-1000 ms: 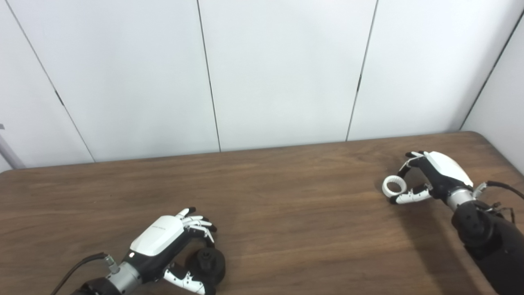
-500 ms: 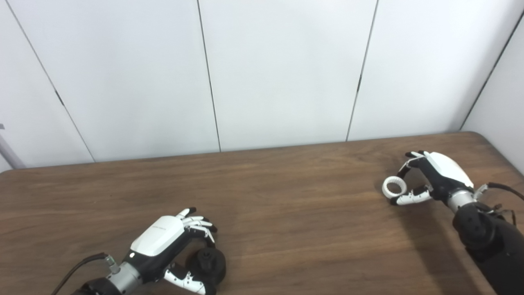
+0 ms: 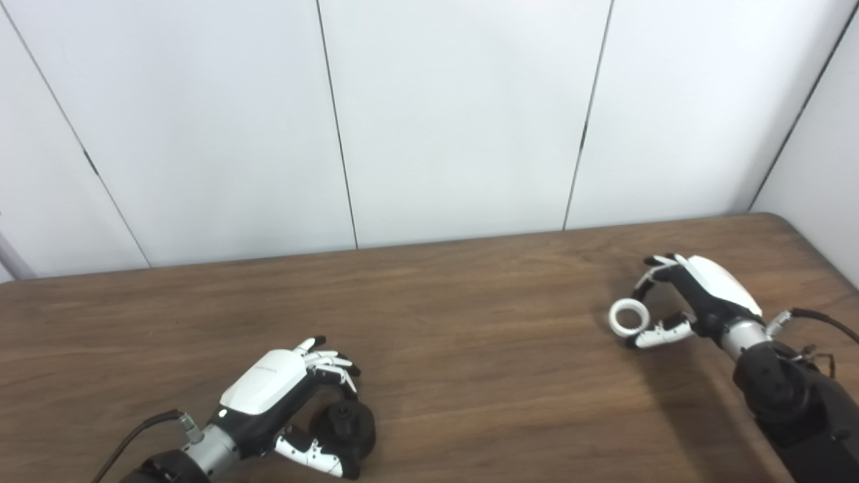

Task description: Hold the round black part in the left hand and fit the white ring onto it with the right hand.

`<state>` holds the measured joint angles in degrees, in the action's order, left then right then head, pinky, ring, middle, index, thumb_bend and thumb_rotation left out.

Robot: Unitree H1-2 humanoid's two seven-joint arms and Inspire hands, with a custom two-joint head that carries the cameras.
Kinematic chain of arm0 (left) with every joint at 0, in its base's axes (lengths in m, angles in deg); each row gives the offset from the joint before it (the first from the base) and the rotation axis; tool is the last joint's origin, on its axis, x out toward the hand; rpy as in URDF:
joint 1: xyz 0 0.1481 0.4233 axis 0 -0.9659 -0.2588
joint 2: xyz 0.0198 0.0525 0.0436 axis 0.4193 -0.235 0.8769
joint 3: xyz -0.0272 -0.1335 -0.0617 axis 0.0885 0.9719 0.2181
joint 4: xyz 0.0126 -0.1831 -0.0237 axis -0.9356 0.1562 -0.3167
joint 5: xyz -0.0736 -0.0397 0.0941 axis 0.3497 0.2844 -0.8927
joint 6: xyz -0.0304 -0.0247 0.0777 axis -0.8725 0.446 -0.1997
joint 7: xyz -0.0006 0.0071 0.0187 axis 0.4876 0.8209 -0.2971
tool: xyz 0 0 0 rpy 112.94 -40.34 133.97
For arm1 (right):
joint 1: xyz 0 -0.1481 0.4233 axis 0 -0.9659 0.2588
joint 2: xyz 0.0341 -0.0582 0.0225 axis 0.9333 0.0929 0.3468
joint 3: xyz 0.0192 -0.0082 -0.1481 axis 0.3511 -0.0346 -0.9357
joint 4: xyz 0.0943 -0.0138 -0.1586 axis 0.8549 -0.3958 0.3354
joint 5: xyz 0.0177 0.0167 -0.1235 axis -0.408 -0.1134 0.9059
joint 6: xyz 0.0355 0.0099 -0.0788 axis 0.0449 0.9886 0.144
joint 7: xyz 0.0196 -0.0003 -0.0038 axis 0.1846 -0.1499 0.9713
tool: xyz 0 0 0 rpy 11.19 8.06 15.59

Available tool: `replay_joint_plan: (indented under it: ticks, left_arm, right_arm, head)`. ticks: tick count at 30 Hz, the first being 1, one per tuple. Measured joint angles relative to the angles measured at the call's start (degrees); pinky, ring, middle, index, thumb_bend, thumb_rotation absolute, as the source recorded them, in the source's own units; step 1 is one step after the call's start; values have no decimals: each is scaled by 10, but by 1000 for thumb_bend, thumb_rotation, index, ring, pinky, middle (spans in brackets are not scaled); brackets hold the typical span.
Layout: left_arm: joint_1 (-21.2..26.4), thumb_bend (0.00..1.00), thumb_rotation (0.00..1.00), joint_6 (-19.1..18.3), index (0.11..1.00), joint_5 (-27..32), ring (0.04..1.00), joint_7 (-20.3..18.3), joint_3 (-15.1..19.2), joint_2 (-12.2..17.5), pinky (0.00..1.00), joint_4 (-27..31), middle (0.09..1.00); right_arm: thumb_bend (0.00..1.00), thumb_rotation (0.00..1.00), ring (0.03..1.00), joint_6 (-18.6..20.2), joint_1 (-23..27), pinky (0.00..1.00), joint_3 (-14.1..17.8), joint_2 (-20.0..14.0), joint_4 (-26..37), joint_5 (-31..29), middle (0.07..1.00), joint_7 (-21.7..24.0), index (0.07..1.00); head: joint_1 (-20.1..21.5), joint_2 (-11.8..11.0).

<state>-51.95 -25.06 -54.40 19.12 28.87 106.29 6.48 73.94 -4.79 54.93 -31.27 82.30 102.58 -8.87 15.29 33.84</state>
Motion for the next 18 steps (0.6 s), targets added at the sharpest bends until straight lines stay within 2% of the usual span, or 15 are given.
replay_joint_plan:
  ticks: [5,10,18]
  left_arm:
    - [3,505,61,0,482,-7,865,1,-1,-3,1000,-2,799]
    - [11,505,60,3,482,-12,861,8,-4,-8,1000,-16,798]
    - [18,506,59,-7,483,-21,861,7,-10,-20,1000,-17,799]
  right_arm:
    - [512,119,975,1,6,888,12,1,41,-4,906,11,477]
    - [512,122,967,1,6,837,20,17,89,-20,900,27,477]
    - [512,123,987,10,4,925,14,44,169,-34,909,62,477]
  head:
    - [-1,-2]
    - [-6,-1]
    - [-29,4]
